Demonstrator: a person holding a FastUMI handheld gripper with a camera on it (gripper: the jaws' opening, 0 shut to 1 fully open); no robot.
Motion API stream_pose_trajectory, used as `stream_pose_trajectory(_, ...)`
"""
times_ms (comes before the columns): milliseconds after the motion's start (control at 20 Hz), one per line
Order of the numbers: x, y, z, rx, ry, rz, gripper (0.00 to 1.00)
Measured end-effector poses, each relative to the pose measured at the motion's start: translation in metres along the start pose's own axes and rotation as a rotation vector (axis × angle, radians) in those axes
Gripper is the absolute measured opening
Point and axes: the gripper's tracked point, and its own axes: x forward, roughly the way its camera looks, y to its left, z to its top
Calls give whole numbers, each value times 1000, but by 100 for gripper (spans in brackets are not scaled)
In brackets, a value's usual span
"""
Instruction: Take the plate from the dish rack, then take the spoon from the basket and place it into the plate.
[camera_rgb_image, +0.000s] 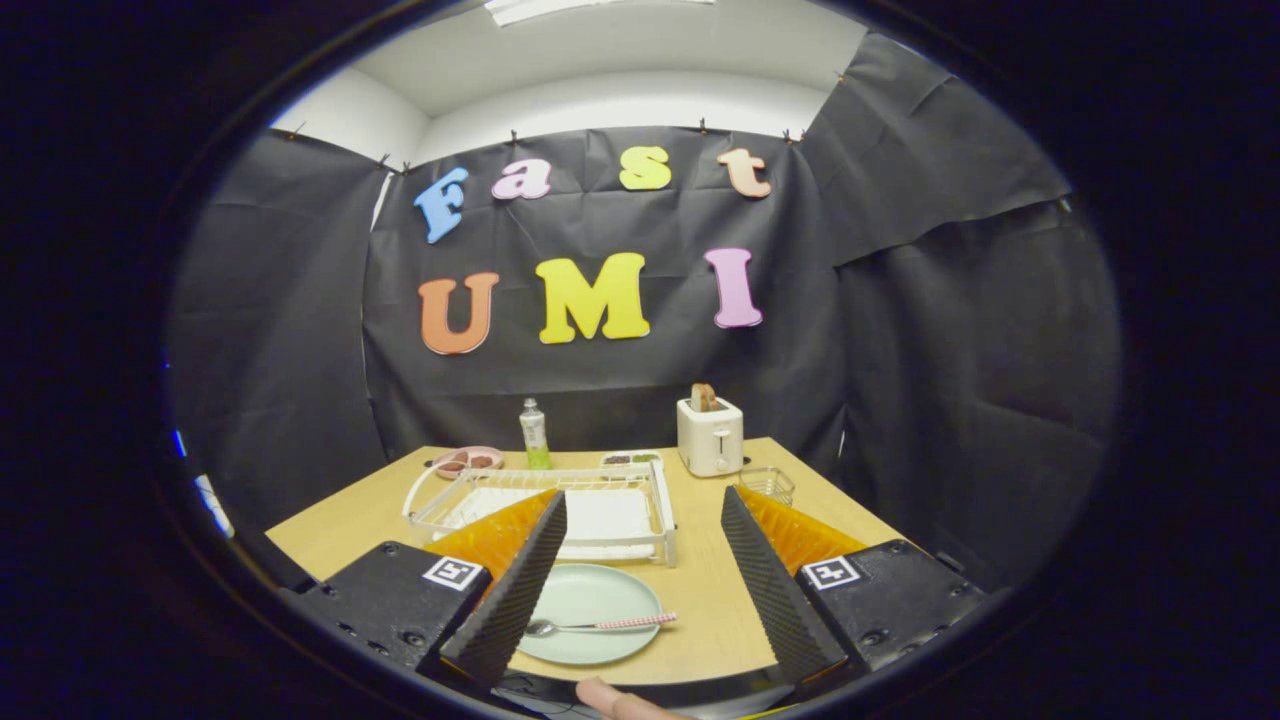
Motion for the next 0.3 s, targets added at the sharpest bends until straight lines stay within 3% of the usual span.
stream_pose_trajectory(300,-16,19,5,-46,-12,43,100)
